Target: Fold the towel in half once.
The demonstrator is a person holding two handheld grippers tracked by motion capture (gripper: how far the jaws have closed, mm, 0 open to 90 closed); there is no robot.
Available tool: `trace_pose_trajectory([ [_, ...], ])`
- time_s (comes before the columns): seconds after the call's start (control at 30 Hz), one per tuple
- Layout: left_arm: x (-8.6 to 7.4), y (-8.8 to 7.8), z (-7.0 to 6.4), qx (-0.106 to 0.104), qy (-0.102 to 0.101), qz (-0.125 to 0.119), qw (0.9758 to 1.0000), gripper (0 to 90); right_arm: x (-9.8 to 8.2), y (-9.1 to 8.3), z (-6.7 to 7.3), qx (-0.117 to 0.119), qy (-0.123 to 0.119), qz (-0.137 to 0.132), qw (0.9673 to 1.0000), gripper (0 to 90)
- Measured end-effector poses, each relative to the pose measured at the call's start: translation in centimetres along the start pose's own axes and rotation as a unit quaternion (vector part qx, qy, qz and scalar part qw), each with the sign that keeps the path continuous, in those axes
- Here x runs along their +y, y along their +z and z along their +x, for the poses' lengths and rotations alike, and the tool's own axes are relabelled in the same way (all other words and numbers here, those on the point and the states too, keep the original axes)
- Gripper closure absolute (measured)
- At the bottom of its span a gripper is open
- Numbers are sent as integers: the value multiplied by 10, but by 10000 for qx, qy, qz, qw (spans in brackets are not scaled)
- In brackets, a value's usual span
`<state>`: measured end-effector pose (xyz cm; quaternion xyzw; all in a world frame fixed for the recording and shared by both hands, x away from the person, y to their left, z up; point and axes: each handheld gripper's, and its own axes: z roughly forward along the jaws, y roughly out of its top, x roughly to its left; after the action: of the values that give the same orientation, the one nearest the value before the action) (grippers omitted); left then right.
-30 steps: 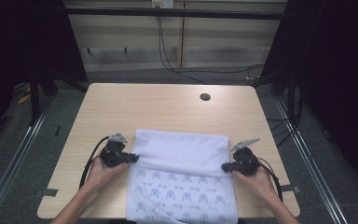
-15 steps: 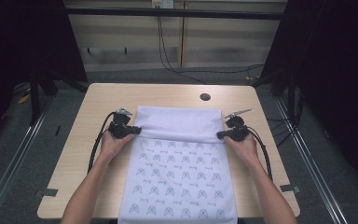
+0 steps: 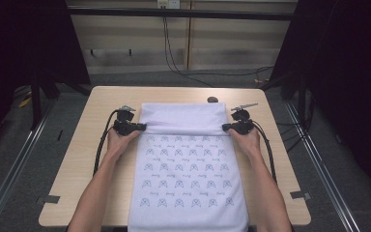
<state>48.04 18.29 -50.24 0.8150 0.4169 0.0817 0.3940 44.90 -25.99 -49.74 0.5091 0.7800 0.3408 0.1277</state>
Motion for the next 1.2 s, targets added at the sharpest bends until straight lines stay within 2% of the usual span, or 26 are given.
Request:
trace_pose_trajectory([
  [0.07,2,-5,-1,-80,37,-98,9999,875,1,-4,-1,69,17,-97,9999,873],
  [0.1,8,-14,-6,-184,26,-324,9993,874,4,-17,-8,322,167,-477,9982,874],
  [0.17,13,-25,-10,-238,137,-455,9986,874,9,-32,-14,462,257,-806,9953,874],
  [0.27,19,-41,-15,-378,260,-584,9972,874,15,-50,-17,557,253,-1067,9924,874],
  [0.33,24,-66,-27,-495,386,-826,9946,873,25,-80,-15,712,89,-1412,9874,873],
  [0.37,24,-66,-27,-495,386,-826,9946,873,28,-90,-12,802,6,-1501,9854,873],
  [0.4,25,-73,-31,-515,459,-851,9940,873,28,-90,-12,802,6,-1501,9854,873],
  [0.43,27,-84,-36,-566,591,-925,9923,873,29,-97,-10,814,-95,-1550,9845,873],
  [0.47,28,-90,-39,-619,573,-1011,9913,872,32,-115,-4,817,-268,-1593,9835,873],
  [0.5,29,-107,-44,-746,544,-1196,9885,872,32,-124,-1,854,-320,-1636,9823,873],
  [0.53,29,-107,-44,-746,544,-1196,9885,872,32,-124,-1,854,-320,-1636,9823,873],
  [0.6,29,-122,-51,-765,632,-1265,9870,871,31,-144,8,1006,-425,-1816,9773,873],
  [0.63,25,-135,-57,-827,636,-1382,9849,871,29,-152,12,1121,-448,-1898,9744,873],
  [0.67,25,-135,-57,-827,636,-1382,9849,871,29,-152,12,1121,-448,-1898,9744,873],
  [0.7,24,-139,-59,-795,657,-1403,9847,871,28,-158,15,1203,-500,-1970,9717,874],
  [0.77,20,-153,-66,-749,788,-1581,9814,872,27,-169,22,1314,-608,-2042,9682,874],
  [0.8,19,-160,-68,-743,766,-1608,9812,872,27,-175,26,1295,-695,-2059,9675,874],
  [0.9,21,-183,-77,-808,856,-1835,9759,872,28,-201,42,1322,-949,-2152,9629,874],
  [0.93,21,-189,-80,-825,859,-1904,9745,872,28,-201,42,1322,-949,-2152,9629,874],
  [0.97,21,-203,-86,-857,950,-2020,9710,872,28,-214,49,1334,-1075,-2268,9588,874],
  [1.0,19,-207,-89,-895,954,-2072,9695,872,27,-218,51,1361,-1092,-2323,9569,874],
  [1.03,16,-209,-91,-875,966,-2032,9704,872,24,-223,53,1453,-1103,-2442,9524,874],
  [1.07,16,-209,-91,-875,966,-2032,9704,872,24,-223,53,1453,-1103,-2442,9524,874],
  [1.1,10,-208,-93,-897,956,-1980,9714,872,20,-225,54,1526,-1120,-2505,9494,874],
  [1.17,-5,-202,-94,-1012,850,-1870,9734,871,10,-221,56,1568,-1119,-2463,9498,874],
  [1.2,-14,-198,-95,-999,853,-1774,9753,871,1,-215,56,1638,-1102,-2343,9519,874],
])
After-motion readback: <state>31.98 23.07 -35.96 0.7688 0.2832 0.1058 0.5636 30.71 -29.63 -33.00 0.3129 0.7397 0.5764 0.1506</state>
